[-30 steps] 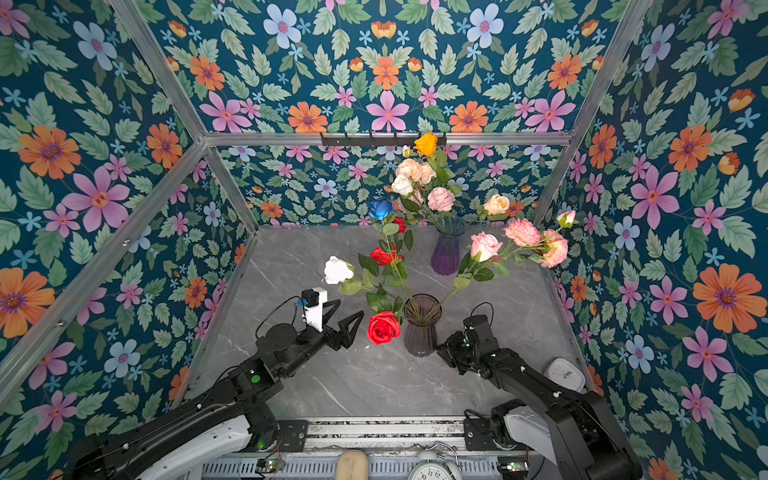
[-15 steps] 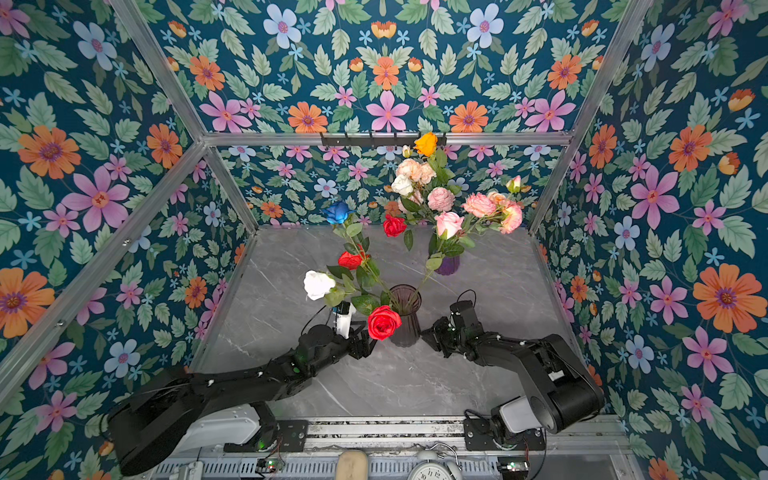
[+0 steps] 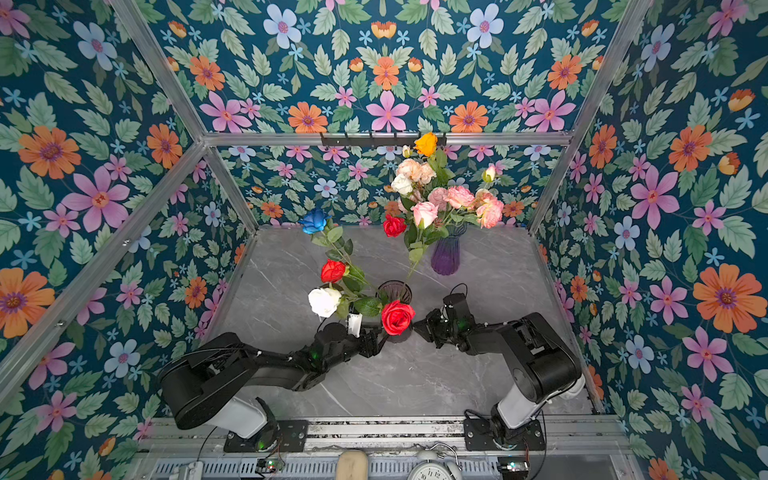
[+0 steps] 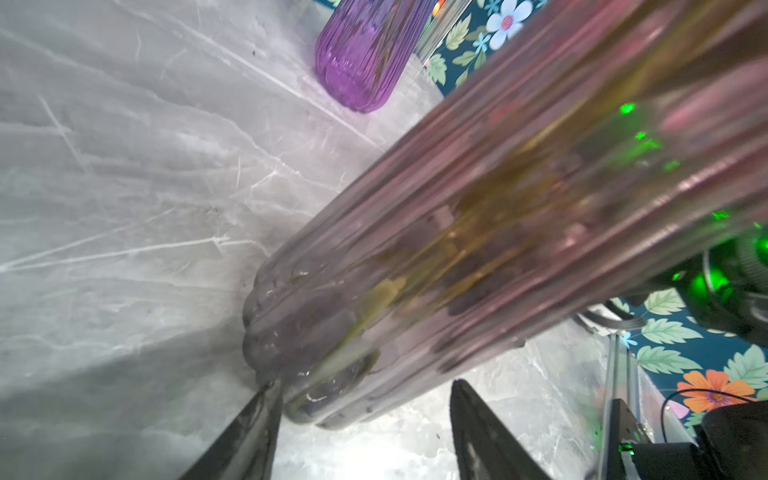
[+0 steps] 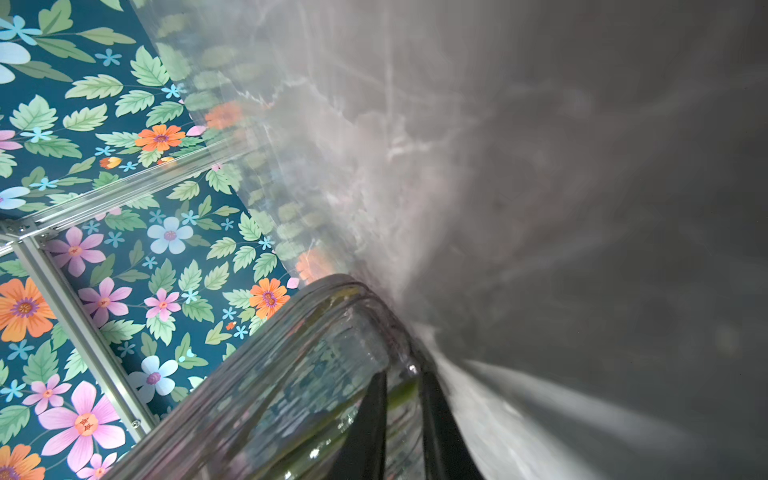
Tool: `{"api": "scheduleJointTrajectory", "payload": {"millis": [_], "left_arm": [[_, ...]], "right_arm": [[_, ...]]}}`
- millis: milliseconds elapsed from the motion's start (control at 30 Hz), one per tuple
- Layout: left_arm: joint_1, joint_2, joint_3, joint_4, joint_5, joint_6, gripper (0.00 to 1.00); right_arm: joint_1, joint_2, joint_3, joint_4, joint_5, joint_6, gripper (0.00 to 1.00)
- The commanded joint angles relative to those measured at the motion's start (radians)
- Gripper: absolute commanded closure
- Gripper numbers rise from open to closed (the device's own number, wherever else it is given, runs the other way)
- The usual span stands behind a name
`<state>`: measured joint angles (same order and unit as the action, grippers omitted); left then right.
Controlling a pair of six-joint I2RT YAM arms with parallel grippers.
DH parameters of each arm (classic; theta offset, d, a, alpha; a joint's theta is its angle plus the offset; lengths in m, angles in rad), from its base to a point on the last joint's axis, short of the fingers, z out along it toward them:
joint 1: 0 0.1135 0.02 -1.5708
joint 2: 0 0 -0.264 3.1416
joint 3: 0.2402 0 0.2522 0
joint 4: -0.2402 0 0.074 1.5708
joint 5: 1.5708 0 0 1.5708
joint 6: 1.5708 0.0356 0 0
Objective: Arrange the flowers into the vase
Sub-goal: 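Slide the dark red vase with both grippers farther, next to the purple vase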
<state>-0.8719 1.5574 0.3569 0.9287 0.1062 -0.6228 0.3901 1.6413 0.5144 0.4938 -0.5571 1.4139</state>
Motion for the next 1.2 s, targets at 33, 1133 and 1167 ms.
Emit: {"api": "scheduleJointTrajectory", "payload": {"millis": [33,1133,1167], "left_arm": [[0.018,0.033,0.039,-0.085,0.059,-0.008,0.44],[0.103,0.244,0.193,-0.124,0.033,-0.011,0.76],[0.109,0.255,0.2,-0.121,0.033,-0.014,0.76]], "right_arm": [[0.003,0.045,0.024,0.057,-0.021,0.008,0.81],[-0.041,0.236,0.178,0.116,-0.094,-0.021,0.78],[-0.044,0.244,0.187,0.119,-0.098,-0.021,0.78]]}}
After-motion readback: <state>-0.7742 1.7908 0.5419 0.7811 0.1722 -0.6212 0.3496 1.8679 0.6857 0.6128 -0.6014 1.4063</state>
